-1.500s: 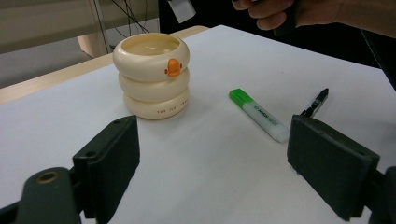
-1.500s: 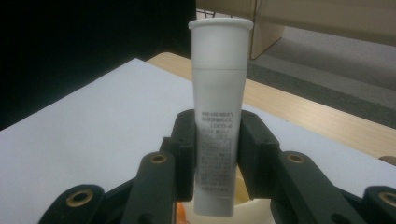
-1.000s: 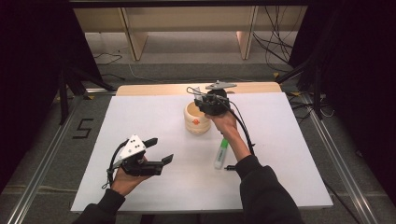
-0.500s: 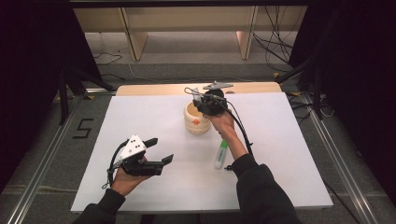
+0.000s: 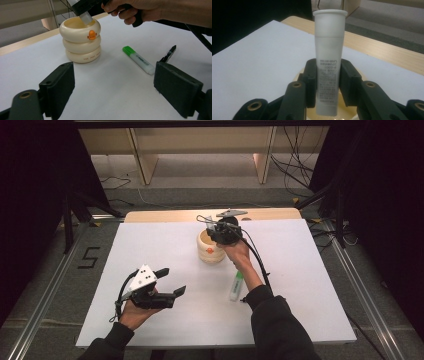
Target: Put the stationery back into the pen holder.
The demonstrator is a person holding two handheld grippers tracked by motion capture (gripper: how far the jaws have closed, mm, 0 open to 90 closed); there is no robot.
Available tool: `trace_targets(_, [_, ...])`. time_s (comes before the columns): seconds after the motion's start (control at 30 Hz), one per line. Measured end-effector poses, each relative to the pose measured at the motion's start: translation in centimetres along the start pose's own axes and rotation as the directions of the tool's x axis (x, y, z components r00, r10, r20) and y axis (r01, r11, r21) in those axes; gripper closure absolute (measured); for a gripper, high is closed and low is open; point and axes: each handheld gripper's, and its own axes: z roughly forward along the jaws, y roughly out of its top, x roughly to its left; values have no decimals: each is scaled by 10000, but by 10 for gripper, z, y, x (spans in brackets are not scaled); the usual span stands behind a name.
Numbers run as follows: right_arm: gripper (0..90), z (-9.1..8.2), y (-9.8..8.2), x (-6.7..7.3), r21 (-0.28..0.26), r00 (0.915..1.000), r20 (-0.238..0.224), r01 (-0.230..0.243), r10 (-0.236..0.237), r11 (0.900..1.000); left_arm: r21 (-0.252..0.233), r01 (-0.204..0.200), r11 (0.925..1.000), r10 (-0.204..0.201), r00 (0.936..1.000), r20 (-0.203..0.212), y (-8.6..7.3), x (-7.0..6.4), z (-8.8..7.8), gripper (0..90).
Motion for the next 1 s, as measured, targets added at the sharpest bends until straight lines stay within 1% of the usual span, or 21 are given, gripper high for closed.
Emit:
trace_targets(0.13, [695,2,-2,1,96,10000,36,59,-59,9999,1,-26,10000,26,10000,-4,0,0,0,165])
trace_targets(0.6, [695,9,-6,2,385,9999,165,-3,-4,9993,48,-34,10000,33,10000,29,0,0,0,165])
trace_targets(0.7, [695,9,-7,1,417,9999,148,62,-68,9991,16,-6,10000,6,10000,35,0,-1,0,165])
trace_targets(0.8, [690,10,-7,1,460,9999,157,-11,4,9989,40,-20,10000,20,10000,52,0,-1,0,165])
trace_targets(0.87, [665,10,-7,1,431,9998,153,-101,95,9990,58,-36,10000,35,10000,72,0,-1,1,165])
trace_targets(0.97, [614,8,-5,1,233,9996,51,-291,290,9993,83,-49,10000,48,10000,77,0,-1,1,165])
trace_targets(1.0, [584,6,-3,1,169,9995,49,-328,327,9993,79,-46,10000,45,10000,79,0,-1,1,165])
